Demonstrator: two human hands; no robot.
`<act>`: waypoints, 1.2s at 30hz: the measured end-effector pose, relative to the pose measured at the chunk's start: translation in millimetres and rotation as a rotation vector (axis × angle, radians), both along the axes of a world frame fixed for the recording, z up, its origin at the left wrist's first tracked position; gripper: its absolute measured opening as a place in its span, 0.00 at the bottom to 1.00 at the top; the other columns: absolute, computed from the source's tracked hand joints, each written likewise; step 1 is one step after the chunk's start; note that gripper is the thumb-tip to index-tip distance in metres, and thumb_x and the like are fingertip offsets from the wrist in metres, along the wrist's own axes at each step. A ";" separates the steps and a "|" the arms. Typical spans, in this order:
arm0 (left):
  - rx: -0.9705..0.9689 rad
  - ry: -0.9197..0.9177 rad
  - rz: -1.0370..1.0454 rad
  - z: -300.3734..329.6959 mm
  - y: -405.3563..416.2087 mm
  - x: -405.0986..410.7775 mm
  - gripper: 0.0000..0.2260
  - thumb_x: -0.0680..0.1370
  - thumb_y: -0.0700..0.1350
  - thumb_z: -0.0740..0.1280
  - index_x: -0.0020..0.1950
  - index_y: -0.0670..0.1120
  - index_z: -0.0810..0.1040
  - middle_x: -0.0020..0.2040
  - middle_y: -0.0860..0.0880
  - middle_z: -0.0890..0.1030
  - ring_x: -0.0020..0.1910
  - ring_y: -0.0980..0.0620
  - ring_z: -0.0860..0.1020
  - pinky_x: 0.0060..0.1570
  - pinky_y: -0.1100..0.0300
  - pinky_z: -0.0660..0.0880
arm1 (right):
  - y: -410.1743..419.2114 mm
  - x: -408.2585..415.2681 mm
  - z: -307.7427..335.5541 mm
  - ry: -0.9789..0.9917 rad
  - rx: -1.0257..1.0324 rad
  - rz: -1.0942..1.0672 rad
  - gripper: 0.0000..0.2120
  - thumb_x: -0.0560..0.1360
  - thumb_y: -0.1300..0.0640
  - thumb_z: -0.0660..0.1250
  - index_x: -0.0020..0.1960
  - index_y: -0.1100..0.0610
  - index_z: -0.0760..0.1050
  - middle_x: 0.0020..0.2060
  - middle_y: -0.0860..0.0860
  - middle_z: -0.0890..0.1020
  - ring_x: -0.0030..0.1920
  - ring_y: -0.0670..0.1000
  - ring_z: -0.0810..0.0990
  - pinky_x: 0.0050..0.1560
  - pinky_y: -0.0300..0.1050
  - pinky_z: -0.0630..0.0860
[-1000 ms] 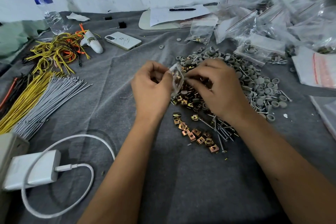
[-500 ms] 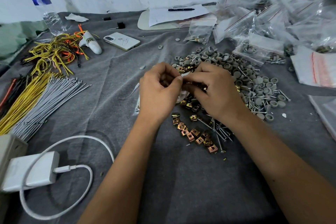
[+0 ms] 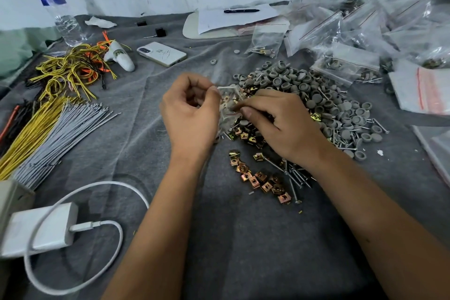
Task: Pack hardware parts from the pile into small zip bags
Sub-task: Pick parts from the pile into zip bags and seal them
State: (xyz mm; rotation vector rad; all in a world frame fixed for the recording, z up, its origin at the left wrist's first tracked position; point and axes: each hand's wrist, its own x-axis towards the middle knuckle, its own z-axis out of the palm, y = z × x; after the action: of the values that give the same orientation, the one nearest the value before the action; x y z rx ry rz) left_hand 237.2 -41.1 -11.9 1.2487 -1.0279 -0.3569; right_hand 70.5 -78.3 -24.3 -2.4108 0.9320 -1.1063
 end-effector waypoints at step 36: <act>0.096 -0.171 -0.153 -6.9 -0.2 -8.9 0.05 0.75 0.35 0.68 0.45 0.45 0.78 0.31 0.48 0.77 0.30 0.53 0.74 0.33 0.59 0.69 | 8.5 8.5 4.2 -0.164 -0.124 -0.062 0.06 0.75 0.64 0.75 0.50 0.62 0.80 0.47 0.51 0.82 0.48 0.47 0.79 0.51 0.35 0.74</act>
State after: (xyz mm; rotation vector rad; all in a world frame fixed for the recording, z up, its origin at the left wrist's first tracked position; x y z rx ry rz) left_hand 228.2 -41.3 -18.8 1.3070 -1.2700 -0.4272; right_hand 79.0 -69.8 -20.1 -2.3561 0.9143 -1.3996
